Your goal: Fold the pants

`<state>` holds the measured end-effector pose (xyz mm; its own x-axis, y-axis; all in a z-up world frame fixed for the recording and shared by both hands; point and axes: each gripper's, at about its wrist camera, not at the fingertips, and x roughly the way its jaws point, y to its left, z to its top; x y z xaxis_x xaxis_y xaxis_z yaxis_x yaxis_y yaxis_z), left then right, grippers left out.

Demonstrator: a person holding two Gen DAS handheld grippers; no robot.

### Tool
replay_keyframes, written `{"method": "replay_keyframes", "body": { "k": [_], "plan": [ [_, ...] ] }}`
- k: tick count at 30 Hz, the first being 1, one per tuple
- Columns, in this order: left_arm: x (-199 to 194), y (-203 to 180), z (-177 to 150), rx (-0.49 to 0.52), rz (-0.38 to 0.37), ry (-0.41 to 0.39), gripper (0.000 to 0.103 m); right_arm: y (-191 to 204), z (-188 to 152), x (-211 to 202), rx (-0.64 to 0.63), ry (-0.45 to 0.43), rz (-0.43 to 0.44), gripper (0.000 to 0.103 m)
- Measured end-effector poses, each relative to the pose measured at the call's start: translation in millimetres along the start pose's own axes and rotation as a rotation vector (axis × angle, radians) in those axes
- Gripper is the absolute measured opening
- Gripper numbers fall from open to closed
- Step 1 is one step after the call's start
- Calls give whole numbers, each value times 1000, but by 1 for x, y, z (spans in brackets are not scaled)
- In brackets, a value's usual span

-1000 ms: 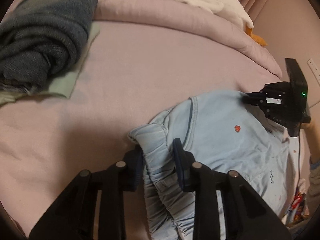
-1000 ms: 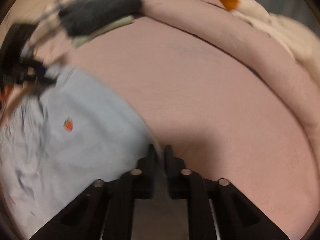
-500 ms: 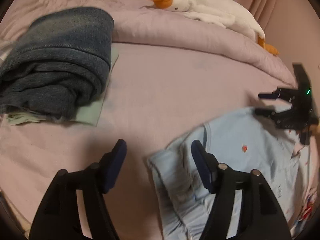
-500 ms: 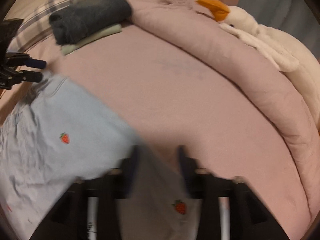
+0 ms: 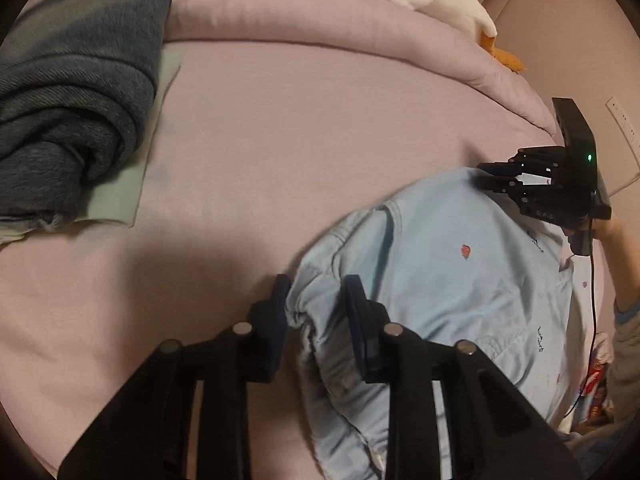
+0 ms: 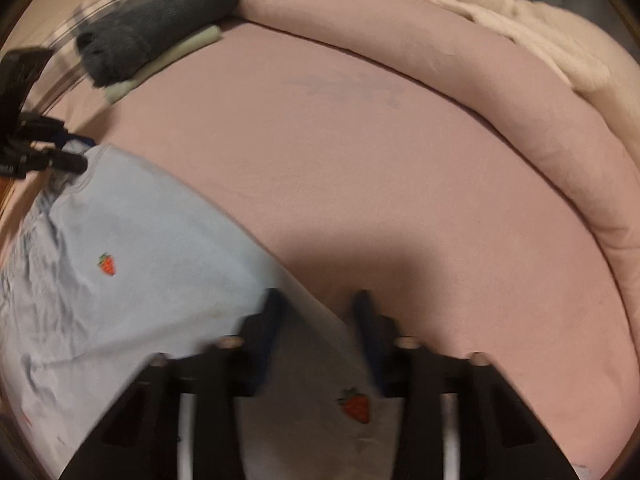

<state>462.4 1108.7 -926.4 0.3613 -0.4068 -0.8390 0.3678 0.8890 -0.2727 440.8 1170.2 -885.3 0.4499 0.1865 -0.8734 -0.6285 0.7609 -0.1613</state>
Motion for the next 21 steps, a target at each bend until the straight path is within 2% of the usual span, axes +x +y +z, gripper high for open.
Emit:
{"method": "replay_keyframes", "body": {
  "k": [2,5,10,13,15,16,18,21],
  "plan": [
    [-9,-13,-8,18,40,-30,24,12,-4,-3,-34,-10,-63,11],
    [-23,-50,-13,87,114,-78,23,27,-11,-13,-63,-26,-158,5],
    [-59,-116,-42,153,189,-186,24,49,-21,-76,-39,-177,-277,2],
    [-83,-140,-74,202,219,-245,24,63,-45,-124,-41,-253,-302,3],
    [-92,-163,-97,233,252,-278,24,77,-60,-142,-57,-293,-320,3],
    [-99,-172,-112,260,273,-296,24,82,-61,-145,-67,-305,-322,3],
    [-110,-181,-142,318,329,-327,24,104,-89,-161,-75,-335,-318,2],
    [-110,-207,-185,351,353,-330,24,134,-113,-167,-92,-352,-303,2]
  ]
}}
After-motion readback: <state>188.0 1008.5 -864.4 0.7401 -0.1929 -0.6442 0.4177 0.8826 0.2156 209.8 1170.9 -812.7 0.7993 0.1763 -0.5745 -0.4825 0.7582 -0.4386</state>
